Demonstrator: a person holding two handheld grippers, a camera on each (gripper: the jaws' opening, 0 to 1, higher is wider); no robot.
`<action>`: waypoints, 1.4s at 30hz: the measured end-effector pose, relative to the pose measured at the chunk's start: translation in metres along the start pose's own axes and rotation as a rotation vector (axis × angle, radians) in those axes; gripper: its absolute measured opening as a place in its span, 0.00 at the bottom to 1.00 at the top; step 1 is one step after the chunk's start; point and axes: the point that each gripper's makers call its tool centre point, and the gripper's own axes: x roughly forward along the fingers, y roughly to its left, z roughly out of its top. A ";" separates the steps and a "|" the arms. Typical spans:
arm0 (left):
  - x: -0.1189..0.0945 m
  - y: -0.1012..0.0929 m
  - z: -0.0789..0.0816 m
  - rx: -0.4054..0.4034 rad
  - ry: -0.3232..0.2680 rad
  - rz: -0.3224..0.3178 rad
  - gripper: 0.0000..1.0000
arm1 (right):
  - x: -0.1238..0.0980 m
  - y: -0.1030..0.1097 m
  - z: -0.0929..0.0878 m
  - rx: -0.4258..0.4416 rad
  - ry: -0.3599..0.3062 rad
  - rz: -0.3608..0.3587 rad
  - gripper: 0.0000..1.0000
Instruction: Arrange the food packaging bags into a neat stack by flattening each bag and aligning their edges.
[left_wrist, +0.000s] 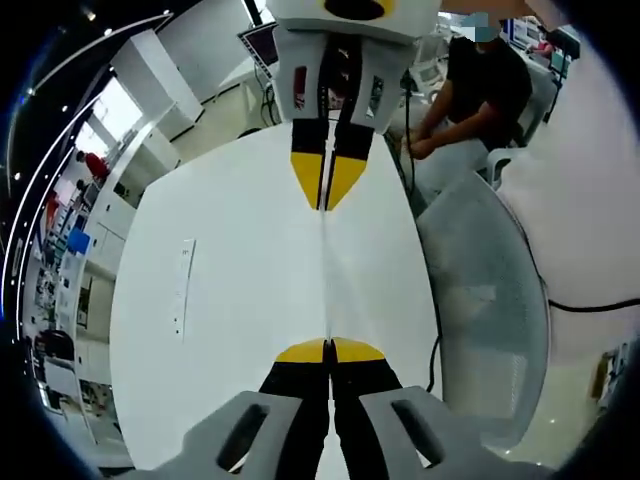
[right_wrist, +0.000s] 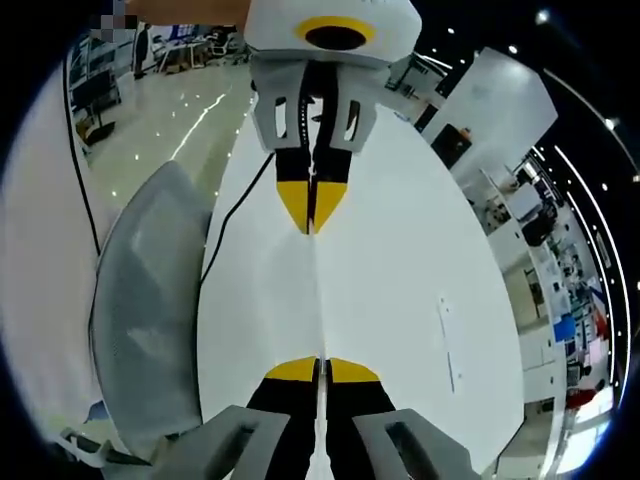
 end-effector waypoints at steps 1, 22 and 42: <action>0.000 0.000 0.000 0.000 0.000 0.001 0.00 | 0.000 0.000 0.000 0.000 0.001 0.000 0.00; -0.001 -0.002 0.001 0.006 -0.001 0.005 0.00 | -0.001 0.000 -0.011 0.019 0.017 0.001 0.00; -0.002 -0.006 0.008 0.015 -0.001 0.008 0.00 | -0.006 -0.001 -0.023 0.026 0.035 -0.002 0.00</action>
